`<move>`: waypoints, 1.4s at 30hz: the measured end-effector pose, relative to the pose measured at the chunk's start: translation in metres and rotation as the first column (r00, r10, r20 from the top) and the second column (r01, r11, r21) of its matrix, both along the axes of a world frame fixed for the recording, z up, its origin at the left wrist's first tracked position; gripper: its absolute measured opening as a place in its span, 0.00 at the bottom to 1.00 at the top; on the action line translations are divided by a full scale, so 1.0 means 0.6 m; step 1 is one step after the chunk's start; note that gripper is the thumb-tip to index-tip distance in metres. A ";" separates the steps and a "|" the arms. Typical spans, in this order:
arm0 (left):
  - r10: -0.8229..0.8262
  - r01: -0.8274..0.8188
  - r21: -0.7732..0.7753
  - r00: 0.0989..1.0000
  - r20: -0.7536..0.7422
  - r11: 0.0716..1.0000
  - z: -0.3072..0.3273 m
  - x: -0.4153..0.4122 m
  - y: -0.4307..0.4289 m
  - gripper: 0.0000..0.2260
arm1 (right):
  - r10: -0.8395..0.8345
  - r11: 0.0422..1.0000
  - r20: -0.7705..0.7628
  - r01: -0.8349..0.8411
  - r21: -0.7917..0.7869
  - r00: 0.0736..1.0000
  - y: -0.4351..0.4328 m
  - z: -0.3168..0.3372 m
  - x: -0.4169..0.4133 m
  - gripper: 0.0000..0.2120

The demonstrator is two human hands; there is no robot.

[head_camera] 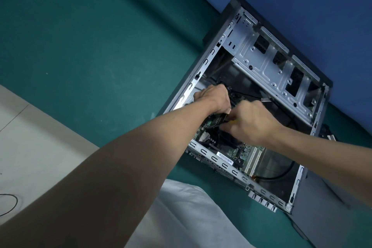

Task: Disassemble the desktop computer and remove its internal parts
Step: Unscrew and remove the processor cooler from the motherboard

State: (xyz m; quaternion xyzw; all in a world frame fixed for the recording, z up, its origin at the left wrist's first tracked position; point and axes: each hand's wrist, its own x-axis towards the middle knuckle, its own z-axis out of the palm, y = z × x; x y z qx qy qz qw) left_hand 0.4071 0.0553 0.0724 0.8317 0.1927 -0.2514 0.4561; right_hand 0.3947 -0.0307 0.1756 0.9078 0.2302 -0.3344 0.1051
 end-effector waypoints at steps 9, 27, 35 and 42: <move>0.022 -0.022 -0.025 1.000 -0.006 0.999 -0.008 0.001 -0.003 0.06 | -0.432 0.898 -0.219 0.393 -0.199 0.875 -0.001 -0.013 0.014 0.11; 0.027 -0.027 -0.013 1.000 -0.017 1.000 -0.011 0.003 -0.005 0.09 | -0.856 0.413 -0.437 0.873 -0.258 0.276 -0.024 -0.007 0.022 0.10; 0.018 -0.018 0.006 1.000 -0.017 1.000 -0.007 0.000 -0.002 0.05 | 0.340 0.908 -0.038 -0.339 -0.247 0.939 -0.008 -0.005 -0.006 0.08; 0.011 -0.010 0.005 1.000 -0.014 1.000 -0.003 0.001 -0.003 0.05 | 0.733 0.657 0.036 -0.694 -0.295 0.679 -0.021 0.007 -0.012 0.11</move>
